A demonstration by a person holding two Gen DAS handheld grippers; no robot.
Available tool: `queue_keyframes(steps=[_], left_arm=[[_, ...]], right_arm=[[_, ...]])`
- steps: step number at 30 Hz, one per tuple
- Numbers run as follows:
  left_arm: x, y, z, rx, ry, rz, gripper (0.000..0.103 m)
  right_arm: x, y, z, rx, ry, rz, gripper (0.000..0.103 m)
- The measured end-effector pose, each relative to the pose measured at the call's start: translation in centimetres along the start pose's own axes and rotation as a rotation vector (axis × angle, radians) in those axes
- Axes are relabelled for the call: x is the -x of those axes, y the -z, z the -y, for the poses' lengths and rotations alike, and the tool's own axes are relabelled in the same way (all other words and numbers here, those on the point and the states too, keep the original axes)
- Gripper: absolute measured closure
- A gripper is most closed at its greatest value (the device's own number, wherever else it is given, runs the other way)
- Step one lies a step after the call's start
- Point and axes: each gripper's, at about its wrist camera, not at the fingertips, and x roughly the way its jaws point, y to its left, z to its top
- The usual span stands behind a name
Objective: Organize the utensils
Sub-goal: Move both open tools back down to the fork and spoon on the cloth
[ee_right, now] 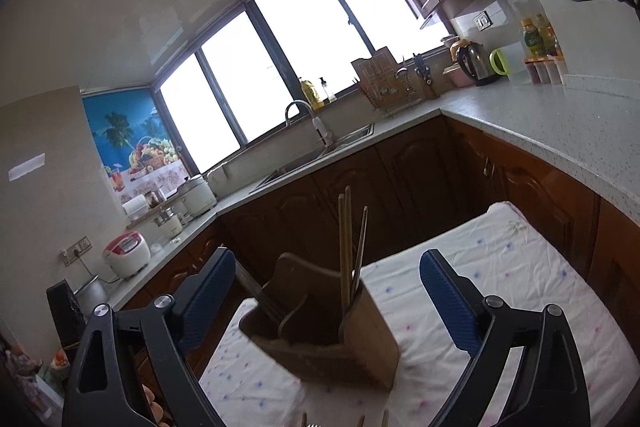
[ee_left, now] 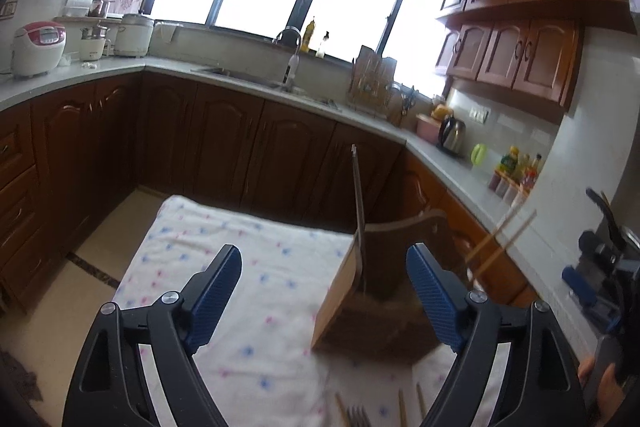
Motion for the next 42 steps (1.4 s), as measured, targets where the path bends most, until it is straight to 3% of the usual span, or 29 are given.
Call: queue_keyframes(steps=[9,24,42], left_arm=[[3.8,1.1,-0.4,-0.017,-0.029,-0.137,0.018],[9.1,4.1,-1.7,-0.015,-0.059,-0.258,0.018],[7.9,6.3,0.2,-0.078,-0.041,-0.372,0.018]], right_arm=[[4.0,2.3,-0.4,0.012,0.002,-0.056,0.007],[9.4,7.7,2.4,-0.028,0.117,-0.195,0.007],[11.6,11.9,3.7,-0.013,0.187,-0.298,0.007]])
